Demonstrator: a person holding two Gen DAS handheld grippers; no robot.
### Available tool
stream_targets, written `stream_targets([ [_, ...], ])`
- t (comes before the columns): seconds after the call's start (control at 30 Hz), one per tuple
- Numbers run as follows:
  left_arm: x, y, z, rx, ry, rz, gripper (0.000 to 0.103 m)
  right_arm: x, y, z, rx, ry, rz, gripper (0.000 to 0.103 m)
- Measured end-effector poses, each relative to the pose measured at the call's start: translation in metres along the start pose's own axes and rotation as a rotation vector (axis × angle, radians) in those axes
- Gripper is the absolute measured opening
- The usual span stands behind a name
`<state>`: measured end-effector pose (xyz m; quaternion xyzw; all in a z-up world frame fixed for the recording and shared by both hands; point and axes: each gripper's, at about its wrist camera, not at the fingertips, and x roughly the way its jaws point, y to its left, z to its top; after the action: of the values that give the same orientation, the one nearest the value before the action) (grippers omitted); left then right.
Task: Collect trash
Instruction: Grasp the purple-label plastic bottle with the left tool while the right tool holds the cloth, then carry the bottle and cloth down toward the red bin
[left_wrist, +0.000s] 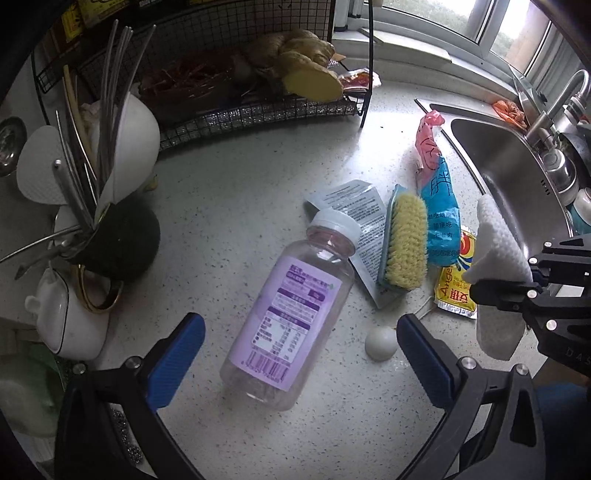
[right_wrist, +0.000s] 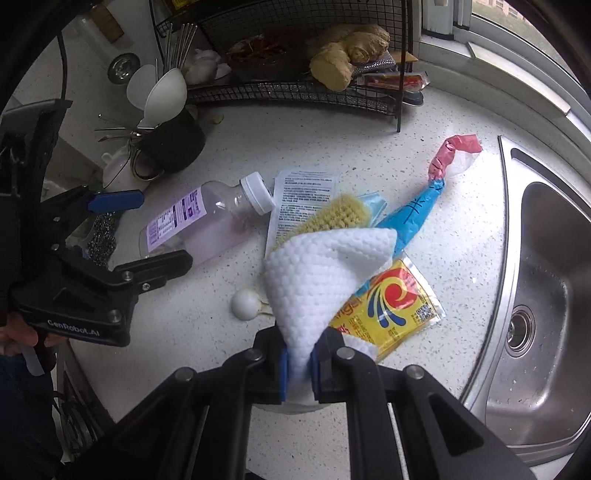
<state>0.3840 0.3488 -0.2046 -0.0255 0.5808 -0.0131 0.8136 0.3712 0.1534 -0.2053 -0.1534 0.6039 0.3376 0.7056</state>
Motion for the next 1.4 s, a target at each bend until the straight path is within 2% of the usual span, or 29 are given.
stream_targets([
  [0.2, 0.022, 0.007, 0.003, 0.02, 0.026, -0.025, 0.103, 0.014, 0.013, 0.009, -0.025, 0.025, -0.014, 0.008],
  [0.33, 0.03, 0.008, 0.002, 0.007, 0.032, -0.035, 0.101, 0.022, 0.011, 0.012, 0.002, 0.035, -0.019, 0.008],
  [0.37, 0.032, 0.008, 0.002, -0.003, 0.032, -0.037, 0.092, 0.024, 0.011, 0.012, 0.007, 0.038, -0.021, 0.008],
  [0.4, 0.033, 0.009, 0.001, -0.012, 0.03, -0.05, 0.077, 0.025, 0.011, 0.011, 0.008, 0.041, -0.022, 0.008],
  [0.5, 0.038, 0.005, 0.001, -0.008, 0.028, -0.053, 0.061, 0.029, 0.011, 0.01, 0.009, 0.053, -0.025, 0.008],
  [0.57, 0.039, 0.003, 0.002, -0.009, 0.026, -0.062, 0.057, 0.029, 0.01, 0.008, 0.008, 0.054, -0.028, 0.008],
  [0.83, 0.03, -0.009, -0.01, -0.048, -0.013, -0.053, 0.056, 0.019, -0.001, -0.004, 0.023, 0.045, -0.022, 0.008],
  [1.1, -0.006, -0.037, -0.029, -0.065, -0.055, -0.03, 0.056, -0.004, -0.015, -0.02, 0.022, 0.007, 0.0, 0.008],
  [1.4, -0.055, -0.084, -0.042, -0.06, -0.124, -0.005, 0.056, -0.053, -0.021, -0.046, -0.003, -0.087, 0.022, 0.008],
])
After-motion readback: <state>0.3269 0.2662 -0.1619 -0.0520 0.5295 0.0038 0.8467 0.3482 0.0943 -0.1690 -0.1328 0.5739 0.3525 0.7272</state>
